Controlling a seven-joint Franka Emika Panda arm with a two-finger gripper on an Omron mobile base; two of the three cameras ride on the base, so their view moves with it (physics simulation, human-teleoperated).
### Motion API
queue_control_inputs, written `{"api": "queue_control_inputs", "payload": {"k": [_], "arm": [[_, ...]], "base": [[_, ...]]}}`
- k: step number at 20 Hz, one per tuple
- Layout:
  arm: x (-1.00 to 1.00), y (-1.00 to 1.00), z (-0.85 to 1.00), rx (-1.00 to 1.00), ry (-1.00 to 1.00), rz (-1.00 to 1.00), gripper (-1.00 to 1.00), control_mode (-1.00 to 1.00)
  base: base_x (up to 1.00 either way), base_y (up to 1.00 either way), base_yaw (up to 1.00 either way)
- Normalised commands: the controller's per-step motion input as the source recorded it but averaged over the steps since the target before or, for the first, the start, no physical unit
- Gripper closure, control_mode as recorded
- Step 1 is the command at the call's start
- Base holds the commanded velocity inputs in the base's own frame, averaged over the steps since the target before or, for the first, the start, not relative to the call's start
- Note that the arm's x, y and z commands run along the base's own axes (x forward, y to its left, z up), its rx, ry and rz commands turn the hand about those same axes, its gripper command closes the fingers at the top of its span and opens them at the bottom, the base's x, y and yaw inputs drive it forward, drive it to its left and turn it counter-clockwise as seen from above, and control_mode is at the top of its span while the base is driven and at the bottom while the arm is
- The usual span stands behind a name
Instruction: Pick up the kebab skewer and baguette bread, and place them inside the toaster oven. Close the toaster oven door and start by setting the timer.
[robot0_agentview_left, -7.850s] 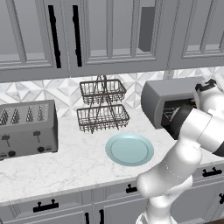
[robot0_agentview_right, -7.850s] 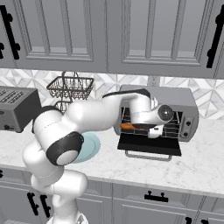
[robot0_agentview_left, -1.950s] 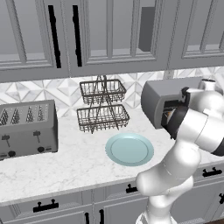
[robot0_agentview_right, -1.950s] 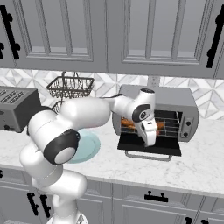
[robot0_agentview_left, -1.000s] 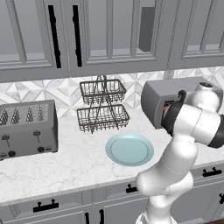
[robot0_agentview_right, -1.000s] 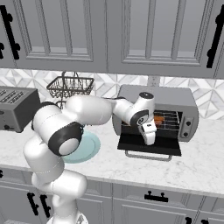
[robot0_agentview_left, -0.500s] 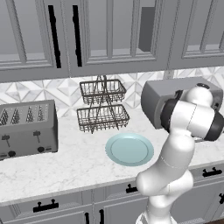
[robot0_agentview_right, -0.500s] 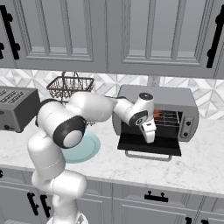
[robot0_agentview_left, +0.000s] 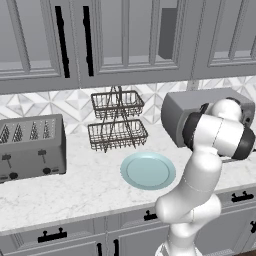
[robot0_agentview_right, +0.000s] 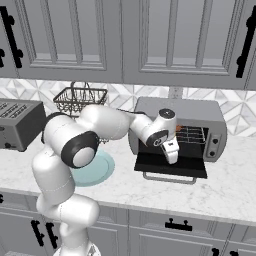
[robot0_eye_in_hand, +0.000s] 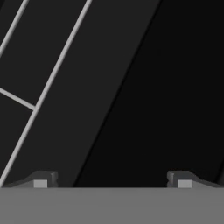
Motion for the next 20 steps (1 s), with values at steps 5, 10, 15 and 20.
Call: {"api": "queue_control_inputs", "payload": {"k": [5,10,15,20], "arm": [[0.01,0.0,0.04,0.0,-0.05,0.0,-1.0,-1.0],[0.06,-0.02,0.14,0.0,-0.04,0.0,-1.0,-1.0],[-0.21,-0.08,0.13,0.0,-0.03,0.0,-1.0,-1.0],[-0.9,-0.15,0.0,0.0,0.0,0.02,-1.0,-1.0]], "base": [[0.0,0.0,0.0],[0.0,0.0,0.0],[0.0,0.0,0.0],[0.0,0.0,0.0]]}}
